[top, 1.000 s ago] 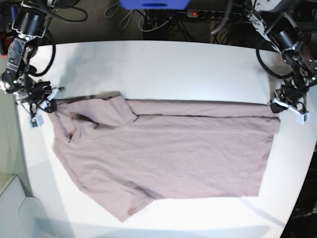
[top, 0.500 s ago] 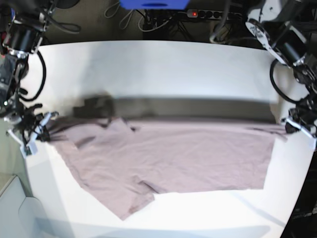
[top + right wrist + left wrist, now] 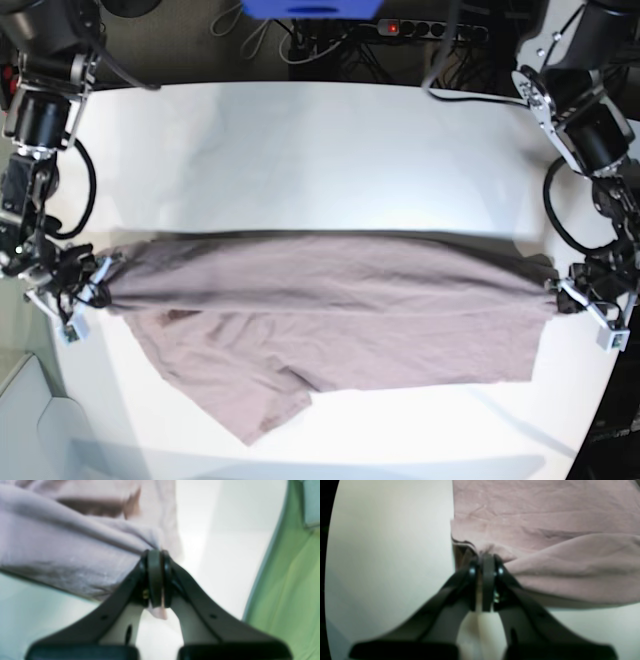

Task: Layout the t-shirt on the table in an organized manner, then fold the t-shirt properly
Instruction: 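Lift the folded edge with both grippers and drag it back flat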

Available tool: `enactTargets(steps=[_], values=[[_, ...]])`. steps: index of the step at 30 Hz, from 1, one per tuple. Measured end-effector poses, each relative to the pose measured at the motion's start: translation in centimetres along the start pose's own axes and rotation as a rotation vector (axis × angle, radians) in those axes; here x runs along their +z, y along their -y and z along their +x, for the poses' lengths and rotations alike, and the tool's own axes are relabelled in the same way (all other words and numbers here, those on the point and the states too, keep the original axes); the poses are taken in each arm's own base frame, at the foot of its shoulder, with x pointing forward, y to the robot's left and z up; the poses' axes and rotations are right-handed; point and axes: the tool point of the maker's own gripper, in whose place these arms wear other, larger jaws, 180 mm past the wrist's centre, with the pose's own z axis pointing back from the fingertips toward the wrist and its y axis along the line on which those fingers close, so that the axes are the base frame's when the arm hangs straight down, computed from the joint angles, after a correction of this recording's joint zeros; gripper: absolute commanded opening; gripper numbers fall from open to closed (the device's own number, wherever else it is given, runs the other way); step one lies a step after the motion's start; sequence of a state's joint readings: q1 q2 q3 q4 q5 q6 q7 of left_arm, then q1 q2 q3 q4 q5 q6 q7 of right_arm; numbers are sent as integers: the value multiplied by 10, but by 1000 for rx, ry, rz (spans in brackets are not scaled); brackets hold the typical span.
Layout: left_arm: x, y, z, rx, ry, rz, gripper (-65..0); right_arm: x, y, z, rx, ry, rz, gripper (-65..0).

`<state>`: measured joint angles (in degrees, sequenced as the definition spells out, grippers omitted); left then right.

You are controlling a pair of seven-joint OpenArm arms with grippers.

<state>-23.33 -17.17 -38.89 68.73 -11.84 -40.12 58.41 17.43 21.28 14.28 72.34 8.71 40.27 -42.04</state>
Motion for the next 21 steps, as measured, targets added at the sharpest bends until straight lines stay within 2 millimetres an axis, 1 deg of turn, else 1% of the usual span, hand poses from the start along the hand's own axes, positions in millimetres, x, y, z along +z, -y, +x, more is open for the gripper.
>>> enactTargets(steps=[2, 5, 8, 9, 11, 15, 17, 21], values=[[3, -4, -3, 0, -1, 3, -647, 5, -3, -9, 17, -10, -3, -650], [8, -15, -17, 28, -18, 26, -647, 15, -5, -19, 51, -22, -15, -650], [15, -29, -29, 82, -15, 53, -647, 26, -14, -18, 87, 3, -20, -650], [17, -32, -32, 101, -8, 58, -647, 32, -14, -17, 84, 21, -26, -650], [21, -39, -44, 127, -23, 72, -647, 43, -8, -21, 85, 26, -56, -650], [25, -41, -60, 152, -67, 75, -647, 56, -2, -23, 82, 44, -85, -650], [31, -41, -66, 157, -85, 86, -647, 61, -3, -32, 80, 32, -92, -650], [44, -41, -73, 140, -81, 122, -647, 67, -17, -56, 55, 0, -82, -650]])
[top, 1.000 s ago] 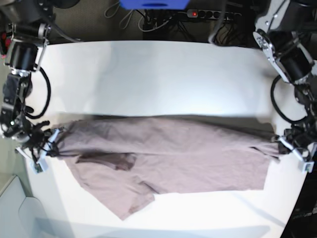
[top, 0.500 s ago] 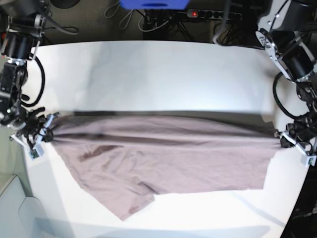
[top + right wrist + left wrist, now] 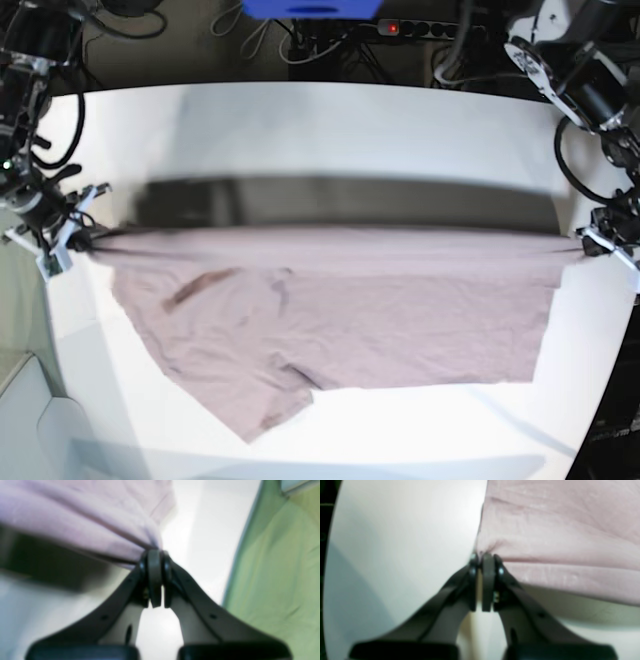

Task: Layout the t-shirt on the table in an organized manner, then fold the t-shirt properly
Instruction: 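Lift the folded edge with both grippers and drag it back flat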

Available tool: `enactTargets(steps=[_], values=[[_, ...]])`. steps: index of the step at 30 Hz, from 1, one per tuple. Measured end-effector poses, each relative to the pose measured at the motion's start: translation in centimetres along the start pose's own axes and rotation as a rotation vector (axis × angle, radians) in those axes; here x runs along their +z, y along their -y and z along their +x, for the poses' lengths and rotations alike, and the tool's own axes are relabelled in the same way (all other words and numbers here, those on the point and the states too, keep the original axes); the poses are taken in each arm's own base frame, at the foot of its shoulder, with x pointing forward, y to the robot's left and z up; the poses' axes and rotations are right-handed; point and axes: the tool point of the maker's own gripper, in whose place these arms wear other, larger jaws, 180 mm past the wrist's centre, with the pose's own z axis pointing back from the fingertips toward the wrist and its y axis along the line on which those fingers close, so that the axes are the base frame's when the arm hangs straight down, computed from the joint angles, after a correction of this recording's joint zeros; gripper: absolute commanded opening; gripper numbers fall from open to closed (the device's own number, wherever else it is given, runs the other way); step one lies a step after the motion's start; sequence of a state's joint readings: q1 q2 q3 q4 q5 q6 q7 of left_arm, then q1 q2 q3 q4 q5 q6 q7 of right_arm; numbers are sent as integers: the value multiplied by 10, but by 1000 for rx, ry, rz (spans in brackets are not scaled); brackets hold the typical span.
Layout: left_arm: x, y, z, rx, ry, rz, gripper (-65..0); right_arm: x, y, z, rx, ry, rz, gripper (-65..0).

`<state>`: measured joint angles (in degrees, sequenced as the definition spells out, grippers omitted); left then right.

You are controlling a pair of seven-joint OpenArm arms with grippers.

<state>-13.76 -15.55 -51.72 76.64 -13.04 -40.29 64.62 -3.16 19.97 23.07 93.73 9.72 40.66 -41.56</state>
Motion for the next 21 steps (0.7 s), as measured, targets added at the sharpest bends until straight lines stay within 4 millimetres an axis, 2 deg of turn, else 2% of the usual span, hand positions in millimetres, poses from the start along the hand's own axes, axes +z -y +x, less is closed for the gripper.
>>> enactTargets(steps=[8, 11, 16, 21], values=[[14, -2, -47, -41, -87, 39, -647, 27, -6, -42, -97, -38, -47, -650], [18, 1, -65, -49, -116, 35, -647, 38, -6, -67, -117, -89, -58, -650], [26, 0, -97, -55, -178, 53, -647, 47, -24, -102, -128, -174, -27, -650], [45, -8, -124, -62, -217, 89, -647, 57, -35, -124, -133, -228, -5, -650]])
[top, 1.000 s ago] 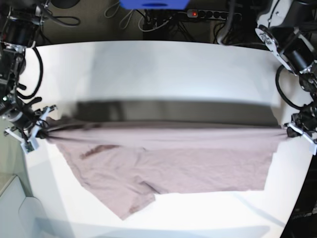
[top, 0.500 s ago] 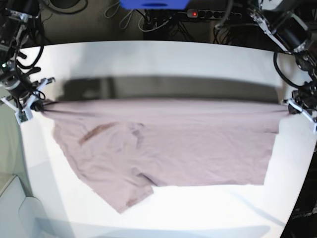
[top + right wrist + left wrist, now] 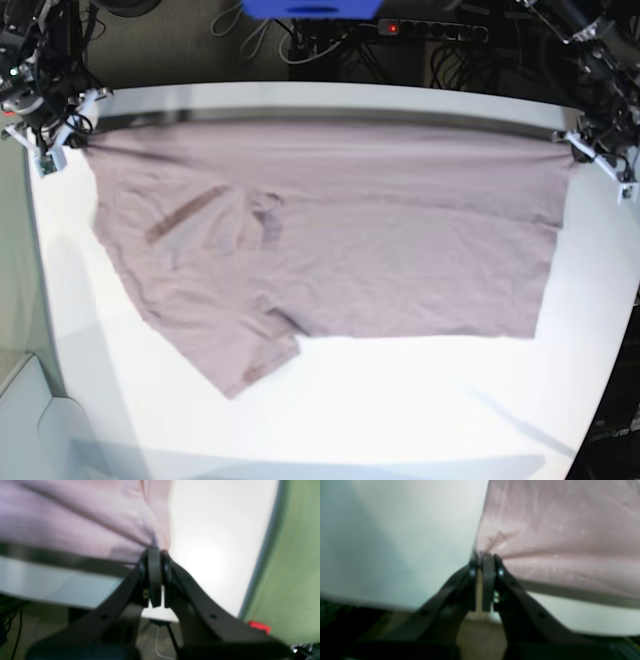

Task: Layout the t-shirt on the table in an organized manner, then fold the t-shirt properly
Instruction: 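Lift the folded edge with both grippers and drag it back flat, then release the shirt and move the right gripper to the sleeve edge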

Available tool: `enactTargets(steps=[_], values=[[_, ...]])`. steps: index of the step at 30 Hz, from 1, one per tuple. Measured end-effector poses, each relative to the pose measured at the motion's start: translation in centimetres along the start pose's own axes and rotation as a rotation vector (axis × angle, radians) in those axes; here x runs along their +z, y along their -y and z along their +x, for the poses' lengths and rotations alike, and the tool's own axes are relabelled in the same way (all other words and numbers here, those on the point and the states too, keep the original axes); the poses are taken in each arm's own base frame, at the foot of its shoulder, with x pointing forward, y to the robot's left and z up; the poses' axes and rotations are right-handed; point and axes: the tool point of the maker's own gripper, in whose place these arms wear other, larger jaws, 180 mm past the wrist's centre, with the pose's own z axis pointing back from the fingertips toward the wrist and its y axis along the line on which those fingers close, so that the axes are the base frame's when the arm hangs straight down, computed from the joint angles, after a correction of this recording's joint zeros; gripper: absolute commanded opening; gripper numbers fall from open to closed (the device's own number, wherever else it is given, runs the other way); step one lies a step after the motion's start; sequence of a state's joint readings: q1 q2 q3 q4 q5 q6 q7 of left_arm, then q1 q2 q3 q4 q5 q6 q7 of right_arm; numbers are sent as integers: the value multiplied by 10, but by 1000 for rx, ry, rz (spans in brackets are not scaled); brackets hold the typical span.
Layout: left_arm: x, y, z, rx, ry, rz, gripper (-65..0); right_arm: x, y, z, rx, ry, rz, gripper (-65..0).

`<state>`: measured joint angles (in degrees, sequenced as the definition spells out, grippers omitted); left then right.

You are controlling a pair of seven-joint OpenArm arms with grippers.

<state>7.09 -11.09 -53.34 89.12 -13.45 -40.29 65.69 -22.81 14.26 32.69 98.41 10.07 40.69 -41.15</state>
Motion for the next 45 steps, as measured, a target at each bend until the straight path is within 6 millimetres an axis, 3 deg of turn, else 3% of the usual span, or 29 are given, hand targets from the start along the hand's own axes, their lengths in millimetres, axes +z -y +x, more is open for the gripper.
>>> enactTargets(steps=[6, 16, 24, 28, 32, 36, 40, 45], values=[[1, 4, -25, 2, -45, -2, -647, 3, -2, -14, 4, -35, 3, -650], [0, 5, -26, 3, -43, -4, -633, 4, -3, -16, 5, -41, 4, -646], [1, 4, -27, 0, -48, 2, -314, 6, -1, -23, 17, -64, -1, -392], [1, 4, -26, 0, -47, 3, -302, 8, 9, -20, 43, -65, -16, -347], [4, -4, -19, 23, -18, 19, -302, 15, 24, -21, 23, -65, -58, -348], [15, -28, -5, 88, 37, 76, -302, 23, 45, -21, 21, -71, -112, -348], [21, -42, 11, 83, 64, 104, -301, 21, 58, 1, 29, -22, -137, -344], [28, -52, 44, 80, 133, 124, -299, 18, 71, 34, 38, 37, -170, -343]])
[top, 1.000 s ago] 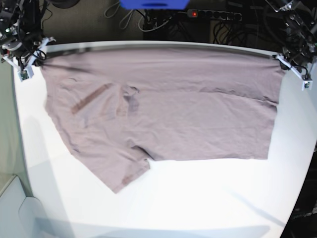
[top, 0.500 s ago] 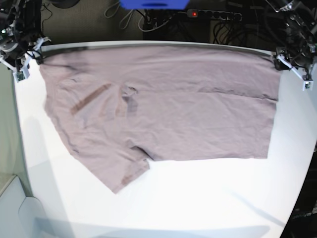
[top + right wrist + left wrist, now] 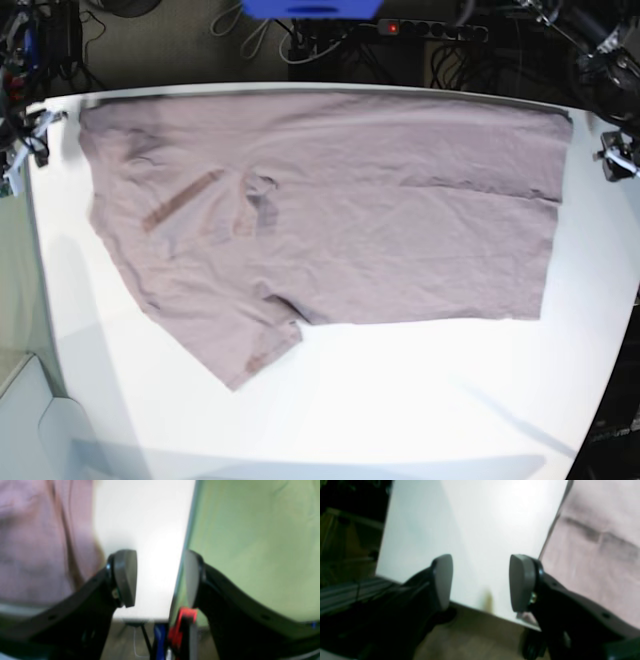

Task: Layout the t-shirt on the table in an organized manner, then fold the t-shirt properly
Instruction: 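Release the shirt and move the right gripper to the sleeve edge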

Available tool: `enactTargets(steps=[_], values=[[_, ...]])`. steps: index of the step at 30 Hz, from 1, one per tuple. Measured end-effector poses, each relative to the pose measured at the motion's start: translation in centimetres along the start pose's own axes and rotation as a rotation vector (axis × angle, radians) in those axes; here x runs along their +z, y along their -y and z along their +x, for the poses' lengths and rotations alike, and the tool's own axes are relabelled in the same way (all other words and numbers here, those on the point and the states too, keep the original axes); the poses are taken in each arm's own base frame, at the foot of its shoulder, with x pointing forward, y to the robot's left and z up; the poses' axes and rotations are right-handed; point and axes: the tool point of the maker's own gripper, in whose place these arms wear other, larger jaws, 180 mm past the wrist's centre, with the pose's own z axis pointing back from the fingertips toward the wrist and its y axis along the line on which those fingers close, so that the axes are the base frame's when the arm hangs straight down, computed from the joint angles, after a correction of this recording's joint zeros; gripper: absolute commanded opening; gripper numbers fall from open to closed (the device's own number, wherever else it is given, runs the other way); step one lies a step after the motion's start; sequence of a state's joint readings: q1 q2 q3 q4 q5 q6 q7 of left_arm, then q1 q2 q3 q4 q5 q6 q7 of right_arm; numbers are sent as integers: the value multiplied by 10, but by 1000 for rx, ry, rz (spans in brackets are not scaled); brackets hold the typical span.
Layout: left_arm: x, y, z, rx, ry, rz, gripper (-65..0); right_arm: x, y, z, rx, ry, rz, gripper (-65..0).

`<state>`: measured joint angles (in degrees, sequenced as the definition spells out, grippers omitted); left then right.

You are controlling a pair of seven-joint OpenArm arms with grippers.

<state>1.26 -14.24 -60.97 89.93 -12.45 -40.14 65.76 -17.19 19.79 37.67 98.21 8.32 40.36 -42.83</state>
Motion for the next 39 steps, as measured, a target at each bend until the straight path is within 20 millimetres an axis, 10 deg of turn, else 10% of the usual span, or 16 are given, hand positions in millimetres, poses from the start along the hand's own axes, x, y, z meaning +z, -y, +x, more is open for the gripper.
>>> enactTargets(steps=[7, 16, 39], values=[[-2, 9, 48, 25, 112, -23, -299, -48, -13, 132, 49, 216, 87, -343], [-9, 29, 53, -42, 92, -56, -299, -137, -76, 203, 61, 123, 233, -343], [-9, 27, 53, -48, 94, -53, -299, -168, -118, 179, 10, 139, 347, -348]])
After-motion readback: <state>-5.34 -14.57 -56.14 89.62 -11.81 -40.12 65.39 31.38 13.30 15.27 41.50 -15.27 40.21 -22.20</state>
